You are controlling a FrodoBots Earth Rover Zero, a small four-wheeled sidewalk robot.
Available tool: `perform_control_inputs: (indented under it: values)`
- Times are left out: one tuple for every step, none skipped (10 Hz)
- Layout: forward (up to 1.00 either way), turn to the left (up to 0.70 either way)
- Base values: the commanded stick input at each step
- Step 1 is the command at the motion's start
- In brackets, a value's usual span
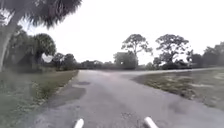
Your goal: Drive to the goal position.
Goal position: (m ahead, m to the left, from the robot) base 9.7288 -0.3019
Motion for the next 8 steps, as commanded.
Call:
perform_control_inputs:
  values:
    - [0.85, 0.00]
    - [0.85, 0.00]
    - [0.85, 0.00]
    - [0.85, 0.00]
    - [0.85, 0.00]
    - [0.85, 0.00]
    - [0.85, 0.00]
    - [0.85, 0.00]
